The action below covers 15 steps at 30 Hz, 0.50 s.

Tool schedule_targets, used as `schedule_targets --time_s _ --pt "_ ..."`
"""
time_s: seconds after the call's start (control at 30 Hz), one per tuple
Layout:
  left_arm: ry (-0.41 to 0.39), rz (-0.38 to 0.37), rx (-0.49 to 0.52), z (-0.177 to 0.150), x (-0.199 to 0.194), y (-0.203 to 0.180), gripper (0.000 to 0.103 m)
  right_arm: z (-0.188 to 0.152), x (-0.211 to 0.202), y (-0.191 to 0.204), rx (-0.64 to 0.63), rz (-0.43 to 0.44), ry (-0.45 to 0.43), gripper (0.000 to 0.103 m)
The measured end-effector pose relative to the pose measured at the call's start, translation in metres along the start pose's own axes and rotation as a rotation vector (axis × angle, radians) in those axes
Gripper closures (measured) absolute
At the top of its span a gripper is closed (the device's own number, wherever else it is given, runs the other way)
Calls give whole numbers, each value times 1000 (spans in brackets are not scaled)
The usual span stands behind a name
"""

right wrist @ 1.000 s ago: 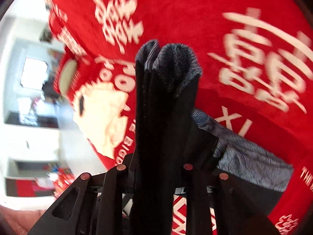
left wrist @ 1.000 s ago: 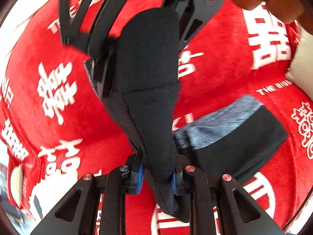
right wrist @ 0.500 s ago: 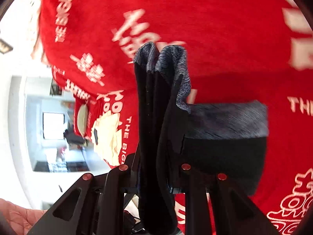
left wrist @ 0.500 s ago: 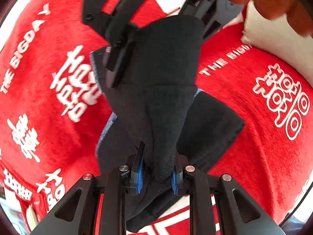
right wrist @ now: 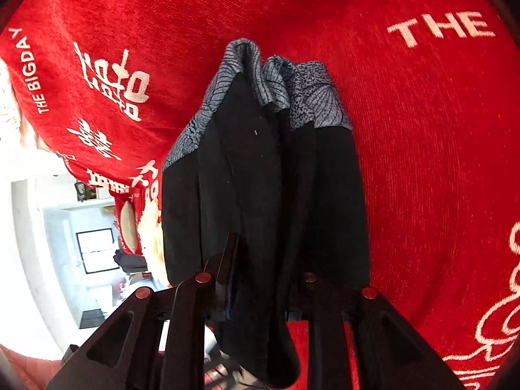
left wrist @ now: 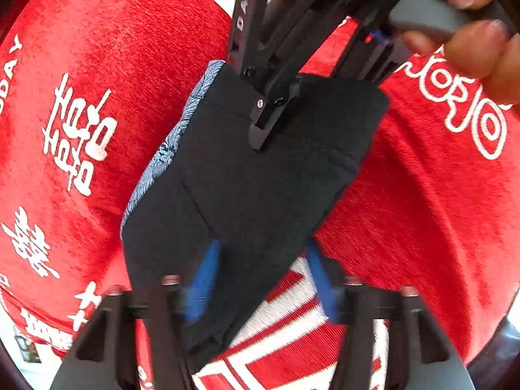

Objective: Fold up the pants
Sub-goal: 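Lift and fold the held end over onto the bundle with both grippers, then press and square the folded bundle with both grippers open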

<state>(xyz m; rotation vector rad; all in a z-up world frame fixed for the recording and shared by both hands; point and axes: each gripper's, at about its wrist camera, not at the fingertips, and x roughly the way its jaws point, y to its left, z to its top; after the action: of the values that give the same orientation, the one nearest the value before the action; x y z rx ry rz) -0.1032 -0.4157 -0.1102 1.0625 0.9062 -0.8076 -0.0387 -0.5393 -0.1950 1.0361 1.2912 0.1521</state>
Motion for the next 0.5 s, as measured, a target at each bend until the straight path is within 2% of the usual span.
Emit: schedule_targets --time_s 0.17,0.3,0.43,0.5 --pt "7 -31 -50 -15 -18 18 41 -3 -7 13 -40 -100 -10 74" --pt "25 -71 -209 -28 -23 66 41 -9 -13 24 -81 -224 -22 65" --pt "90 -128 -429 -41 -4 126 41 -18 -24 32 -89 -340 -41 59" --pt "117 -139 -519 -48 7 151 41 -24 -33 33 -95 -438 -58 58"
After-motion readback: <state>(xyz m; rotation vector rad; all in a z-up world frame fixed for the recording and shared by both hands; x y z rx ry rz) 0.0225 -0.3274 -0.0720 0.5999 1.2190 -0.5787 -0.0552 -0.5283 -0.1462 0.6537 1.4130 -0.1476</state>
